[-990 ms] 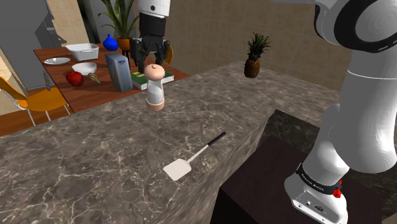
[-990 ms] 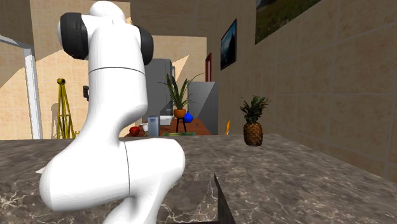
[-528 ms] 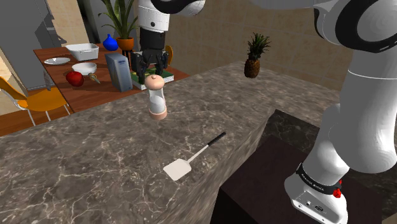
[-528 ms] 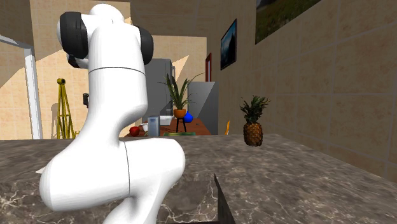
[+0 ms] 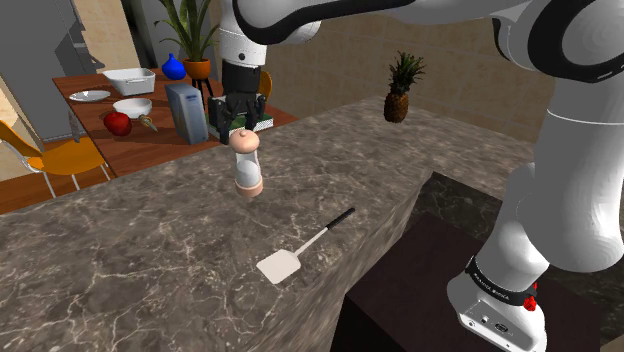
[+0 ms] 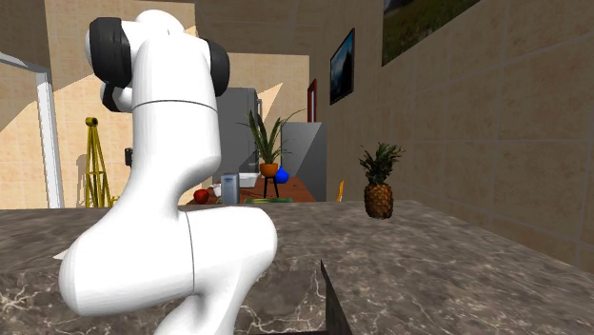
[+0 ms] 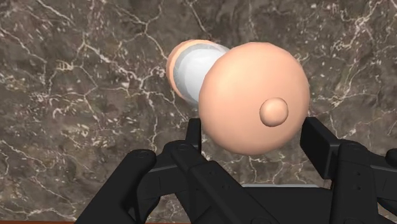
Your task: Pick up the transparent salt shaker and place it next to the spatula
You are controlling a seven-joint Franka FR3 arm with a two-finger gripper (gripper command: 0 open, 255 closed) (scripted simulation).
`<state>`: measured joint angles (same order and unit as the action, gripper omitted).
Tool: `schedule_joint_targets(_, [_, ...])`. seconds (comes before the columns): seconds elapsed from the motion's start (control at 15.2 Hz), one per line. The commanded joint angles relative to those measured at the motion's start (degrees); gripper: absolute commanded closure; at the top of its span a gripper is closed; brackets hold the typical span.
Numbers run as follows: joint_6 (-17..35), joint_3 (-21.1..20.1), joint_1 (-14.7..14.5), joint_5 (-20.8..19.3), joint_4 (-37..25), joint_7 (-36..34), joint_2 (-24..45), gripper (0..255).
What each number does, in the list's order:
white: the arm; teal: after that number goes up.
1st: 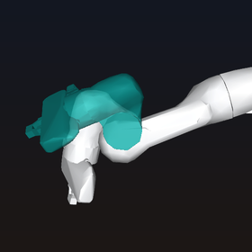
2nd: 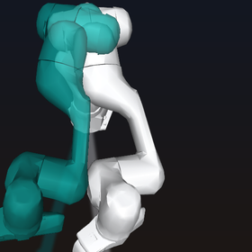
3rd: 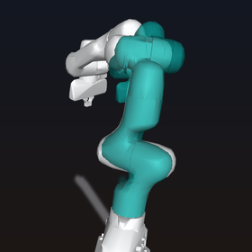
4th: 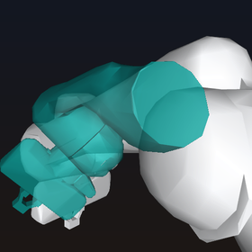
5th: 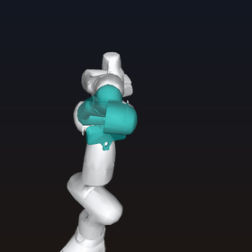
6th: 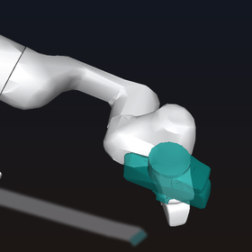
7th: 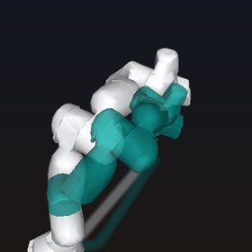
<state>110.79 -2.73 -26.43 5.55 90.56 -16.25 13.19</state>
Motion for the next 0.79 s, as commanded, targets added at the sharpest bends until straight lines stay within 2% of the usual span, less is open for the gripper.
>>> schedule_joint_targets(0.0, [0.1, 0.0, 0.0, 0.0, 0.1, 0.0, 0.0, 255])
schedule_joint_targets(0.2, [0.1, 0.0, 0.0, 0.0, 0.1, 0.0, 0.0, 255])
schedule_joint_targets(0.26, [0.1, 0.0, 0.0, 0.0, 0.1, 0.0, 0.0, 0])
schedule_joint_targets(0.59, [0.1, 0.0, 0.0, 0.0, 0.1, 0.0, 0.0, 0])
schedule_joint_targets(0.73, [-3.5, 0.1, 0.2, 0.0, -2.8, 0.0, -0.6, 0])
